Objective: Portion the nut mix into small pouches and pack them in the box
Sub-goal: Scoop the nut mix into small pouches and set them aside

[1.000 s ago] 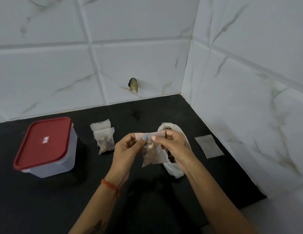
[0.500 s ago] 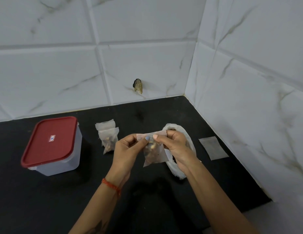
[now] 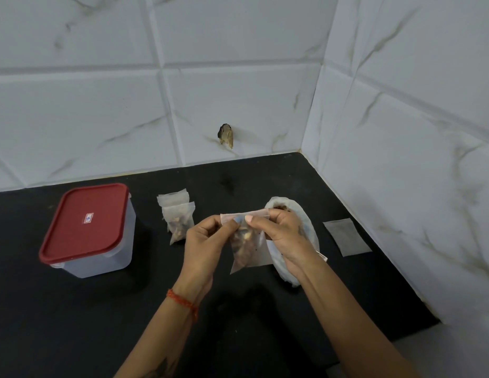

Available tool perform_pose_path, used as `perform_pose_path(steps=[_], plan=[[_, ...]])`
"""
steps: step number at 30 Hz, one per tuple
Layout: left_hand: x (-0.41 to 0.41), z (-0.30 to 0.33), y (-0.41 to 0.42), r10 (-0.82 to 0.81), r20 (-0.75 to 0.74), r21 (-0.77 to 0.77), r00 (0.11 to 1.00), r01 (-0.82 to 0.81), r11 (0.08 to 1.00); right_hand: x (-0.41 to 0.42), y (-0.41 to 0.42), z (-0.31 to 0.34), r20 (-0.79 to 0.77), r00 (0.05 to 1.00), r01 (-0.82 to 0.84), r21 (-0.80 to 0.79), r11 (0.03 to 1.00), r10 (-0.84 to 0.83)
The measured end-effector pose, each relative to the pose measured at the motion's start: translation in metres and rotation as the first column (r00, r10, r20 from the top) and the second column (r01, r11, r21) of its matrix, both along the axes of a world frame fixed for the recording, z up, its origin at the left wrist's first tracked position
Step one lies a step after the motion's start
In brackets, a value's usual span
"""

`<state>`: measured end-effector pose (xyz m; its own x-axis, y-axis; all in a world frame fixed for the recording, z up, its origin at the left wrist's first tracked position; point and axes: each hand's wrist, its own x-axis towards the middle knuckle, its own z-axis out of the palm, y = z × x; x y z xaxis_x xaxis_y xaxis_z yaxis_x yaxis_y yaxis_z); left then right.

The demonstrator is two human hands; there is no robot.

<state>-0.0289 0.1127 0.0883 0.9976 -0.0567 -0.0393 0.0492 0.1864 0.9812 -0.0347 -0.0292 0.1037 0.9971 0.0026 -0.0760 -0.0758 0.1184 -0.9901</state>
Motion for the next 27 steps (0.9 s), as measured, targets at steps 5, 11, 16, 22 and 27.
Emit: perform_pose_path(steps=[5, 11, 16, 22, 27], plan=[[0.002, 0.001, 0.003, -0.011, -0.026, 0.008, 1.0, 0.012, 1.0, 0.001, -0.008, -0.001, -0.078, 0.997, -0.007, 0.079, 0.997, 0.013], [0.004, -0.002, 0.005, 0.029, -0.018, -0.009, 0.999, -0.029, 1.0, 0.005, -0.01, -0.004, -0.099, 0.994, 0.048, 0.041, 0.998, -0.043], [0.005, 0.0, 0.005, 0.042, -0.019, -0.024, 0.999, -0.043, 0.999, 0.008, -0.011, -0.006, -0.129, 0.991, 0.048, 0.076, 0.996, -0.038], [0.007, -0.003, 0.009, 0.047, -0.034, -0.051, 0.998, -0.048, 0.998, 0.013, -0.011, -0.008, -0.188, 0.981, 0.064, 0.106, 0.992, -0.043], [0.008, -0.004, 0.011, -0.049, -0.044, -0.074, 0.998, 0.046, 0.996, 0.016, -0.01, -0.01, -0.21, 0.977, 0.058, 0.12, 0.991, -0.032]])
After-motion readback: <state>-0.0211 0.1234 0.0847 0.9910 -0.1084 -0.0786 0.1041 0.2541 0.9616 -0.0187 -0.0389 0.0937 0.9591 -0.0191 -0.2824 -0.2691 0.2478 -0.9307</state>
